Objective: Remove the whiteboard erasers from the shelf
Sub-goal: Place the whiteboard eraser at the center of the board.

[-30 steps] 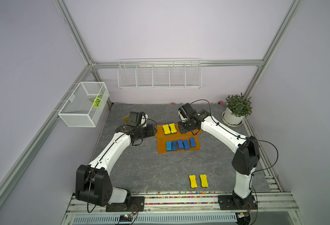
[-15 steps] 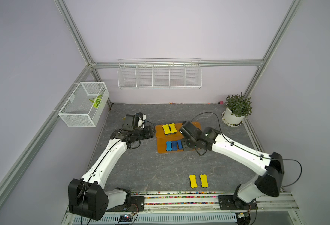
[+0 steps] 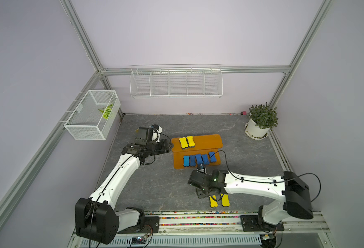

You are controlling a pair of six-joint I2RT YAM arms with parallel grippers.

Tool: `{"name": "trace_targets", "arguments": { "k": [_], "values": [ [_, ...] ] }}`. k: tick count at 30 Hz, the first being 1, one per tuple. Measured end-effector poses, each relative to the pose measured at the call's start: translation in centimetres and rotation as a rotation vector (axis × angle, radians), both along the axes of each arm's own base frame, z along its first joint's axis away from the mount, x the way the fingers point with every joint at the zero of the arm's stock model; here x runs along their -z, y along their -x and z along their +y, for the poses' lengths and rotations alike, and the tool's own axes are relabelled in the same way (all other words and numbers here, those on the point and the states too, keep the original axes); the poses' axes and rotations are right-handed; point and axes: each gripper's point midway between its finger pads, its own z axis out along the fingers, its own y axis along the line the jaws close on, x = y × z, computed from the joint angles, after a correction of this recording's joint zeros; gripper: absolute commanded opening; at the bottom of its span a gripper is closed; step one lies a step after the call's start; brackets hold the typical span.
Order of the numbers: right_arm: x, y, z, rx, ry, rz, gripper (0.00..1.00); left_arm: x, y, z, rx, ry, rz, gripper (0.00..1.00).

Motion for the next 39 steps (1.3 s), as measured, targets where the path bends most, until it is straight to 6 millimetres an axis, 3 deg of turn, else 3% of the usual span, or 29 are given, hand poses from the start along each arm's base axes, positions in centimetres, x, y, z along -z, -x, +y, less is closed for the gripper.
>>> {"name": "trace_targets", "arguments": {
  "k": [6,13,23,33,39],
  "values": [
    [2.0,0.9,0.7,-0.003,-0.004,0.066,0.48,0.0,0.0,0.0,0.000,0.000,0.000,0.57],
    [2.0,1.1,0.9,-0.034,-0.006,0.077,0.54,0.0,0.0,0.0,0.000,0.000,0.000,0.58],
    [1.6,0.9,0.3,-0.245,0.065,0.036,0.68,0.0,0.0,0.0,-0.002,-0.002,0.000,0.58],
    [3.9,1.0,0.3,-0.330,0.132,0.059,0.66,0.2,-0.1,0.1,-0.007,-0.009,0.003,0.58],
    [5.0,0.8,0.5,-0.338,0.141,0.074,0.55,0.7,-0.3,0.1,-0.007,-0.013,0.016,0.58]
  ]
}}
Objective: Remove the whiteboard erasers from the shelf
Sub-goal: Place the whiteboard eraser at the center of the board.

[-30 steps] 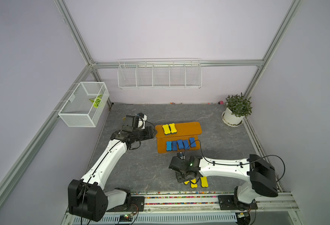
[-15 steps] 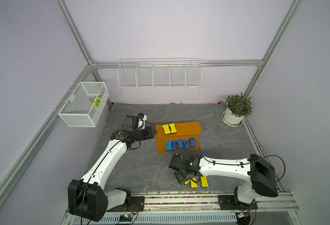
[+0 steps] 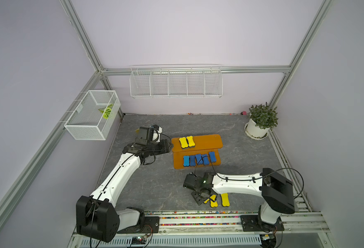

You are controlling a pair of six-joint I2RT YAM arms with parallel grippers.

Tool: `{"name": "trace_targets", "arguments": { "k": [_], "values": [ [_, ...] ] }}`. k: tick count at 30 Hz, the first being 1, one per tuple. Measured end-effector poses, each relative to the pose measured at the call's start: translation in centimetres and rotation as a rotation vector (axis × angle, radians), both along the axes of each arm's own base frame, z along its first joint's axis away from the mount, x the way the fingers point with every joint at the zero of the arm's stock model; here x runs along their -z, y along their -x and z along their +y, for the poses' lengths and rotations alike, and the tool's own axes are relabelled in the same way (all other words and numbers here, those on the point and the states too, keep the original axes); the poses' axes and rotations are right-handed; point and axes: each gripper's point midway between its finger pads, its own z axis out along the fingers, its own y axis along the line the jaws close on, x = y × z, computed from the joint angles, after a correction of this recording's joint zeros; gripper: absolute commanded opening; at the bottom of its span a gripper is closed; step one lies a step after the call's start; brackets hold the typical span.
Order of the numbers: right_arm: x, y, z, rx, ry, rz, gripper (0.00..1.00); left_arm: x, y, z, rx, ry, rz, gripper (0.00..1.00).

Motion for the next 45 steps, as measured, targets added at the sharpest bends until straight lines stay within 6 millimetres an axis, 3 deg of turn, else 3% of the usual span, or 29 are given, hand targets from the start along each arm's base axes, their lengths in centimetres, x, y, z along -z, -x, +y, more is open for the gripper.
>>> {"name": "trace_targets", "arguments": {
  "k": [8,15,27,45],
  "values": [
    [0.9,-0.6,0.1,0.036,0.011,0.018,0.45,0.2,-0.1,0.2,-0.008,-0.009,0.001,0.58],
    [0.5,-1.1,0.6,0.142,-0.005,0.020,0.39,0.2,-0.2,0.2,-0.010,-0.012,0.000,0.58],
    [0.2,-0.3,-0.5,0.324,0.031,0.041,0.41,0.2,-0.1,0.1,-0.007,-0.008,0.001,0.58],
    [0.6,1.3,-0.6,0.354,0.030,0.106,0.56,0.3,-0.1,0.1,-0.004,-0.006,0.005,0.58]
  ]
}}
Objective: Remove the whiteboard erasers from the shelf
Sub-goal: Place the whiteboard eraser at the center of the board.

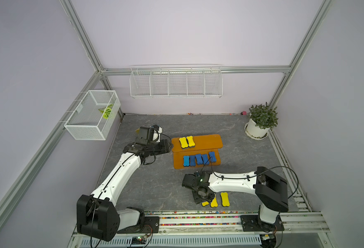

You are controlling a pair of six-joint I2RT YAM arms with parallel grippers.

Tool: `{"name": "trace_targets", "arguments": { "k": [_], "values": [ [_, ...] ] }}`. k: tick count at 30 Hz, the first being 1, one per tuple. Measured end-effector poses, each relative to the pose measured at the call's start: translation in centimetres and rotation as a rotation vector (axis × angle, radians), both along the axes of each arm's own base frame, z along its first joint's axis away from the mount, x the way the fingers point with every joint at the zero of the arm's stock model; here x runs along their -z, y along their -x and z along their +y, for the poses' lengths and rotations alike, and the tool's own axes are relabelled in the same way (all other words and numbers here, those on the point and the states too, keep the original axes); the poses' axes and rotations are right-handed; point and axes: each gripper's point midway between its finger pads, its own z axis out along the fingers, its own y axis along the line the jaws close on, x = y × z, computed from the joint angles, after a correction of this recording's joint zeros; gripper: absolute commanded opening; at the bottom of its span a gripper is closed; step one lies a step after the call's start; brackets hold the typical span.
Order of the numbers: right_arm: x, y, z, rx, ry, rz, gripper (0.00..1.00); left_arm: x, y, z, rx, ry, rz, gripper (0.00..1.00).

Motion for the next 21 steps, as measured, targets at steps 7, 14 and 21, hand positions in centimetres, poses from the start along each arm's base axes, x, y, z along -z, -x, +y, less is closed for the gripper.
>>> {"name": "trace_targets", "arguments": {
  "k": [7,14,21],
  "values": [
    [-0.9,0.7,0.4,-0.014,-0.033,0.013,0.56,0.0,0.0,0.0,0.000,0.000,0.001,0.58],
    [-1.2,1.1,0.6,-0.021,-0.046,0.023,0.56,0.0,0.0,0.0,0.000,0.000,0.001,0.58],
    [-3.2,0.5,-0.2,-0.037,-0.029,-0.012,0.56,0.1,0.0,0.0,-0.001,-0.001,0.003,0.57]
  ]
}}
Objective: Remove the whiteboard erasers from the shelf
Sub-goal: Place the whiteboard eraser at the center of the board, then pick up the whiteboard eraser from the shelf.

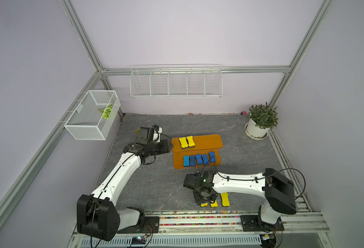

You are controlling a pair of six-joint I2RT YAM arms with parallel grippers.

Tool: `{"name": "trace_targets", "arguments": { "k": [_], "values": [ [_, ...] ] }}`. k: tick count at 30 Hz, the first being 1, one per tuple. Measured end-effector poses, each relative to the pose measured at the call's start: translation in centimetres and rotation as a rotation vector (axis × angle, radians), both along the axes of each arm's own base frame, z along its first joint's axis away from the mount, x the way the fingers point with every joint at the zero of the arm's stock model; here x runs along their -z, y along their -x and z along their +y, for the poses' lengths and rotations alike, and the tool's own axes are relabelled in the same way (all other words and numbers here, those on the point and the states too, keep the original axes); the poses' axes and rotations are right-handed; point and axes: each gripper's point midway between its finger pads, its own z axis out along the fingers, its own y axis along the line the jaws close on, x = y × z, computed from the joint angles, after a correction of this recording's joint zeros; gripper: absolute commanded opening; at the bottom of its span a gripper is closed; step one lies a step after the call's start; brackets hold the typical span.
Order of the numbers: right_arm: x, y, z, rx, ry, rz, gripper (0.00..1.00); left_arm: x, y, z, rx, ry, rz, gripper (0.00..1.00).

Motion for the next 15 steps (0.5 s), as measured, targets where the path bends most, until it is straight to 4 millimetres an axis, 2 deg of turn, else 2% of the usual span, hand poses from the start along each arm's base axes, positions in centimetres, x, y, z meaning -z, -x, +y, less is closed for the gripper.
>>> {"name": "trace_targets", "arguments": {
  "k": [3,7,15],
  "values": [
    [-3.1,-2.0,0.7,-0.022,-0.047,-0.066,0.56,0.5,-0.1,0.0,-0.001,-0.003,0.014,0.54],
    [-8.0,-6.6,1.5,-0.029,-0.147,-0.181,0.56,1.7,-0.4,-0.1,-0.003,-0.014,0.055,0.50],
    [-13.9,-15.8,0.6,-0.049,-0.209,-0.365,0.55,2.3,-0.5,0.0,-0.008,-0.029,0.077,0.44]
  ]
}}
